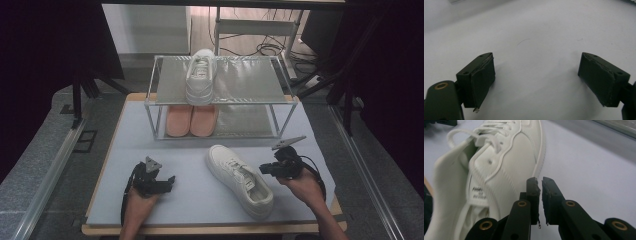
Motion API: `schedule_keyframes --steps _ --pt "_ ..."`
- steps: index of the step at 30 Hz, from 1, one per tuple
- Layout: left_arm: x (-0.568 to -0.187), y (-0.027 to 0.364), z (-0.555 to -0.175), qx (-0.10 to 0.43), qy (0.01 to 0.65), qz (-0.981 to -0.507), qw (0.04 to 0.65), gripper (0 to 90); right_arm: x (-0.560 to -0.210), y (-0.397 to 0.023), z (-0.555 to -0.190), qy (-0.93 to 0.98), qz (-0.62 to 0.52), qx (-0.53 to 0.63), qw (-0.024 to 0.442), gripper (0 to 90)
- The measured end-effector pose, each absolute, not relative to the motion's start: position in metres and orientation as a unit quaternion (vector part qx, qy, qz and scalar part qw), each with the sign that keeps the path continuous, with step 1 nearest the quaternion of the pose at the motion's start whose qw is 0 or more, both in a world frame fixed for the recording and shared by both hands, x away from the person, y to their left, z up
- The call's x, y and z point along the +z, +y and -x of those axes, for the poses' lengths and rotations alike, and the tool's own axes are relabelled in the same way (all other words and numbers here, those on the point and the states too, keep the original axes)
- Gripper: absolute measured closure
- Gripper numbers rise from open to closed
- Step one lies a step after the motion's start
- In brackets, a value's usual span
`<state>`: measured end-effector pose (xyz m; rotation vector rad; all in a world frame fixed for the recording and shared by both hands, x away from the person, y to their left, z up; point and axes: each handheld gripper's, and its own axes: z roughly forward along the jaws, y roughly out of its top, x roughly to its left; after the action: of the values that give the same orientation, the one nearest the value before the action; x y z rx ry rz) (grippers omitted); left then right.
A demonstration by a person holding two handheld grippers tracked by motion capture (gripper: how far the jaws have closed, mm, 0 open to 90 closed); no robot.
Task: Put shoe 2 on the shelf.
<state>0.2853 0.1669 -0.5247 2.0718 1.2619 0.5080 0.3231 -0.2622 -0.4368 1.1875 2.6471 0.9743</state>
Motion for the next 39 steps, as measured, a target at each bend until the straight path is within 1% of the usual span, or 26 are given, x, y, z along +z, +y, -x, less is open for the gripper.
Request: schedule_keyframes --steps 6,13,19,20,25,27,29,35,39 --pt "-0.525 0.167 -0.285 0.194 0.483 -0.789 0.327 14.0 -0.426 -0.275 -0.304 0.866 -0.384 0.318 0.032 80.4" --pt "-0.525 0.167 -0.285 0.194 0.482 -0.790 0.326 14.1 -0.418 -0.274 -0.289 0.874 -0.372 0.312 0.021 74.5" --pt "-0.525 0.167 -0.285 0.195 0.481 -0.790 0.325 14.1 -0.420 -0.263 -0.290 0.879 -0.364 0.307 0.008 66.7" --pt "-0.525 0.167 -0.285 0.195 0.481 -0.790 0.325 14.1 -0.420 -0.263 -0.290 0.879 -0.364 0.307 0.008 66.7" --pt "-0.525 0.167 -0.285 0.196 0.481 -0.791 0.324 14.1 -0.429 -0.251 -0.296 0.887 -0.360 0.291 -0.006 59.7" --pt "-0.525 0.167 -0.285 0.195 0.481 -0.791 0.324 14.1 -0.433 -0.247 -0.298 0.892 -0.358 0.275 -0.003 58.3" --pt "-0.524 0.166 -0.285 0.197 0.480 -0.791 0.324 14.1 -0.436 -0.244 -0.301 0.894 -0.360 0.266 0.002 59.5" --pt "-0.524 0.167 -0.285 0.196 0.480 -0.791 0.324 14.2 -0.437 -0.236 -0.304 0.901 -0.362 0.238 0.014 69.6" --pt "-0.524 0.167 -0.285 0.195 0.479 -0.793 0.323 14.2 -0.436 -0.239 -0.305 0.893 -0.381 0.241 0.003 76.7"
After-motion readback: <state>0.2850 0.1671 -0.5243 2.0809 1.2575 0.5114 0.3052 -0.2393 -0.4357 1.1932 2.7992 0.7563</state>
